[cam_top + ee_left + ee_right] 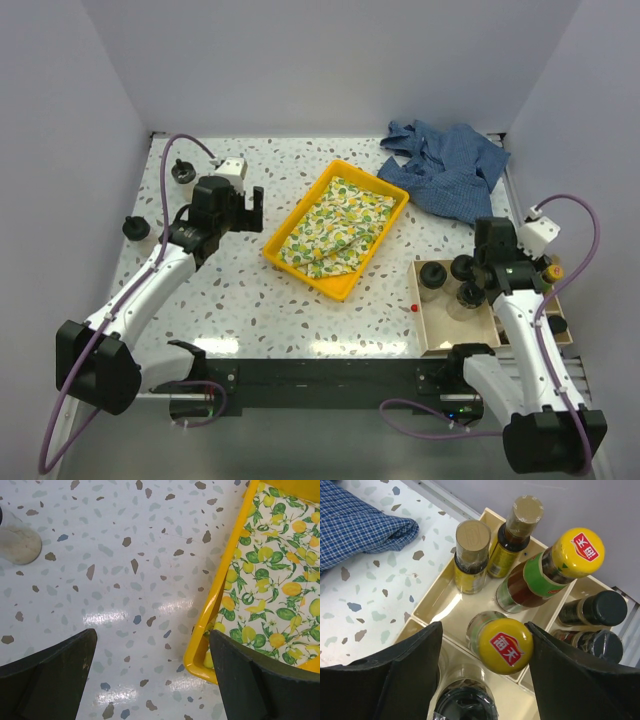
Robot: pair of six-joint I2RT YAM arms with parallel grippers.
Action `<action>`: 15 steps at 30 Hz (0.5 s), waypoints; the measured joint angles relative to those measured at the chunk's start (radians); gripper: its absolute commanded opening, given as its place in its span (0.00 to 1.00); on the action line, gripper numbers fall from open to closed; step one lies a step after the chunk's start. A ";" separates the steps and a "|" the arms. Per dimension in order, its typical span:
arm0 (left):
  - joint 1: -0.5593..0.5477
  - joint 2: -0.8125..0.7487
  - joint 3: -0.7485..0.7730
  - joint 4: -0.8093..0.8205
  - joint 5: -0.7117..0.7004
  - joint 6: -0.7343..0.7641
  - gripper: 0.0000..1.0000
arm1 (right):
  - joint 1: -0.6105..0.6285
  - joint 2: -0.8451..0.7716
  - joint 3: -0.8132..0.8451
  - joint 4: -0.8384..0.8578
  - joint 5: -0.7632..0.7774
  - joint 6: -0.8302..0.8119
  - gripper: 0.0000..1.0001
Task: Organize the condiment bottles
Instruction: Place the bottle in the storage box.
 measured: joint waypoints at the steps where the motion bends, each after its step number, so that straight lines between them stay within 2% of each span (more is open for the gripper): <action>1: 0.000 0.000 0.000 0.000 -0.002 0.000 1.00 | 0.000 -0.003 0.000 0.001 0.003 0.001 0.70; 7: 0.000 0.000 0.000 0.000 -0.015 0.000 1.00 | -0.001 -0.005 0.019 -0.024 -0.003 0.003 0.72; 10: 0.000 -0.003 -0.002 0.000 -0.023 0.000 1.00 | -0.002 -0.005 0.076 -0.050 -0.027 -0.002 0.79; 13: 0.000 -0.013 -0.009 0.002 -0.037 -0.002 1.00 | -0.003 0.003 0.167 -0.070 -0.074 -0.024 0.90; 14: 0.000 -0.015 -0.010 0.002 -0.050 -0.004 1.00 | -0.003 0.010 0.200 -0.073 -0.093 -0.037 0.97; 15: 0.000 -0.016 -0.010 0.002 -0.067 -0.006 1.00 | -0.004 0.015 0.231 -0.073 -0.117 -0.049 0.99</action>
